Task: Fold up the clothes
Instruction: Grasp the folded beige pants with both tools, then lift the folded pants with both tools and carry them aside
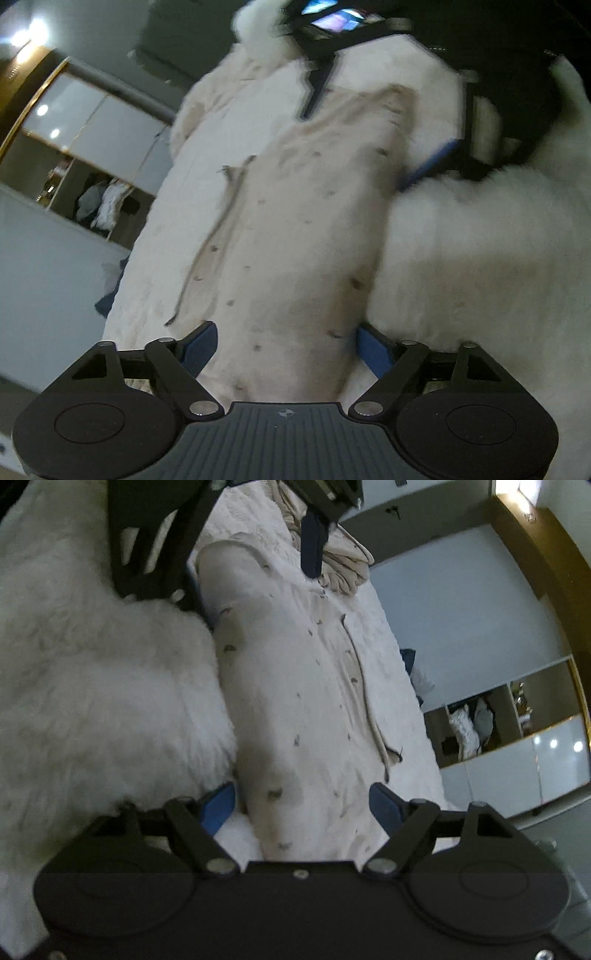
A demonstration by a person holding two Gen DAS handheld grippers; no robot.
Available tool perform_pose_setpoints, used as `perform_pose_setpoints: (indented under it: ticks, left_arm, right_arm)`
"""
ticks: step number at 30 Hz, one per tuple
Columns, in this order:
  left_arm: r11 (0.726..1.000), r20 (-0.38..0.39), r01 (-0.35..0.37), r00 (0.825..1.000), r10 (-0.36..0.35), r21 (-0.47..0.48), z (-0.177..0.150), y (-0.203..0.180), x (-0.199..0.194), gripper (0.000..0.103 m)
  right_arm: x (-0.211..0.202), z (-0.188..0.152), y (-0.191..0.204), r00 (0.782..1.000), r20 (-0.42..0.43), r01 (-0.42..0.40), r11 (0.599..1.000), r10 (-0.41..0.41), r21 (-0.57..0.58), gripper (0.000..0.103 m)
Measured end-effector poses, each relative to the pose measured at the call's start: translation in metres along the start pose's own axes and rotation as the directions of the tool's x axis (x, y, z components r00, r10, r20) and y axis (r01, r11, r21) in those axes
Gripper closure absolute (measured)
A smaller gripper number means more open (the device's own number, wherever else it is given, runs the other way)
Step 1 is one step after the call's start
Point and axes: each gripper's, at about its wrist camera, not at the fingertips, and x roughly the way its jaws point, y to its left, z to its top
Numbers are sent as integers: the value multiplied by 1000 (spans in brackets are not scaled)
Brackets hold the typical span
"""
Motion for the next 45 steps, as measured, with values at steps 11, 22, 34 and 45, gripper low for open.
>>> perform_pose_setpoints:
  ticks: [11, 22, 34, 45]
  left_arm:
    - [999, -29, -41, 999, 41, -23, -15, 15, 21, 45]
    - [1000, 10, -18, 1000, 18, -6, -25, 14, 39, 74]
    - [983, 87, 137, 988, -127, -122, -19, 141, -29, 85]
    - [966, -14, 129, 991, -135, -222, -135, 344, -136, 84]
  right_arm:
    - [30, 8, -7, 1000, -14, 7, 998, -6, 59, 25]
    - [36, 6, -3, 999, 1, -45, 998, 45, 43, 72]
    - [-8, 53, -95, 985, 68, -157, 986, 161, -63, 91]
    - [-18, 279, -253, 854, 172, -484, 871, 491, -78, 91]
